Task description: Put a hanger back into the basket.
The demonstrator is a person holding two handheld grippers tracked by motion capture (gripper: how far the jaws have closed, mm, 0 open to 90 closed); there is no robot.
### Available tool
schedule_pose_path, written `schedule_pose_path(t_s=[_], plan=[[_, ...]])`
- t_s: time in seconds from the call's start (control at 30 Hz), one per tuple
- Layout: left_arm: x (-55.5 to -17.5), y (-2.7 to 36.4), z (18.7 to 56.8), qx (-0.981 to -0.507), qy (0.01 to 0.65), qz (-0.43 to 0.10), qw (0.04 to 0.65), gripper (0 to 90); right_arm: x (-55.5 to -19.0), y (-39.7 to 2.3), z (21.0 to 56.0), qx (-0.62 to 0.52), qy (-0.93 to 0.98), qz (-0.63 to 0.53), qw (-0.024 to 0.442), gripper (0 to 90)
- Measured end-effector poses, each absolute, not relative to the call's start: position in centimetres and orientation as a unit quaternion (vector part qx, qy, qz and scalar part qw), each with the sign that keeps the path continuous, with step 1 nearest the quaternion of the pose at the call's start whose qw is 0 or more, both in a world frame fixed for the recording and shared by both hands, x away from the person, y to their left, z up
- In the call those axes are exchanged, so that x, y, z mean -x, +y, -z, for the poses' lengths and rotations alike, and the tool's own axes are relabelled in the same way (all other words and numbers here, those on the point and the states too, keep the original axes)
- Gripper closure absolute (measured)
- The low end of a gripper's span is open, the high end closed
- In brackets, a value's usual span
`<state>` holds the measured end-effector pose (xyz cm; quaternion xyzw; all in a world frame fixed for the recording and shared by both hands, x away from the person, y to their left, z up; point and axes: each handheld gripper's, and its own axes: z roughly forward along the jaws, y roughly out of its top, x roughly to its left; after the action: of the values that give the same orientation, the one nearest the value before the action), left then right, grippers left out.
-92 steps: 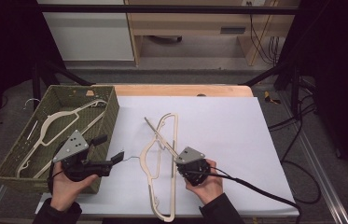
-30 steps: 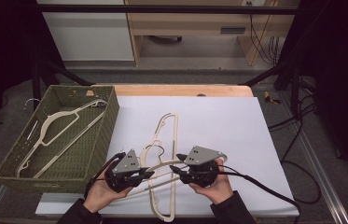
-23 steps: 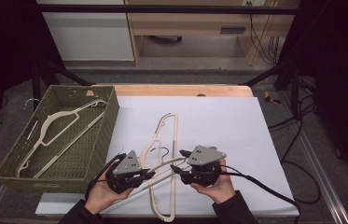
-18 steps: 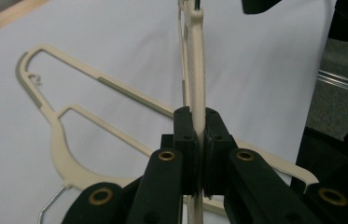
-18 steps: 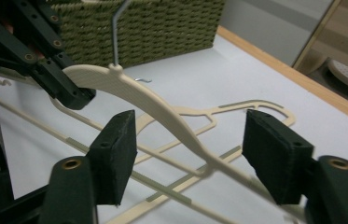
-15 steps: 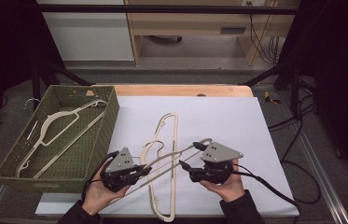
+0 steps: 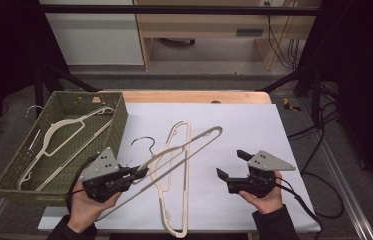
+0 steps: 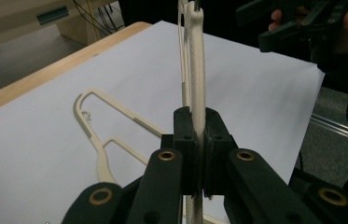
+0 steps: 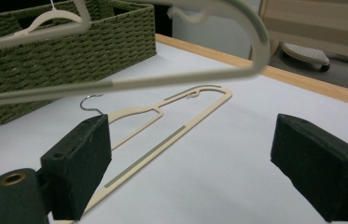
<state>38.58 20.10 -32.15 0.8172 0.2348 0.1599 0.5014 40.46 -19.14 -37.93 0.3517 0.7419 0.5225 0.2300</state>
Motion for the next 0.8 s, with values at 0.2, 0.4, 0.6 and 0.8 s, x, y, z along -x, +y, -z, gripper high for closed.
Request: schedule_pose_path(t_s=[0.2, 0.4, 0.6, 0.8], plan=[[-39.0, 21.3, 29.7, -0.816, 0.232, -0.175, 0.500, 86.4, -40.3, -20.5, 38.3, -0.371, 0.734, -0.517, 0.238, 9.3], [-40.3, 23.5, 27.7, -0.812, 0.247, -0.190, 0.494, 86.4, -40.2, -21.4, 38.7, -0.386, 0.731, -0.509, 0.239, 8.0], [-41.6, 26.2, 25.8, -0.809, 0.254, -0.204, 0.489, 86.5, -40.2, -22.0, 38.9, -0.392, 0.725, -0.512, 0.242, 6.4], [-43.1, 29.4, 24.5, -0.798, 0.276, -0.216, 0.490, 86.4, -40.3, -22.3, 39.1, -0.398, 0.726, -0.509, 0.238, 6.1]])
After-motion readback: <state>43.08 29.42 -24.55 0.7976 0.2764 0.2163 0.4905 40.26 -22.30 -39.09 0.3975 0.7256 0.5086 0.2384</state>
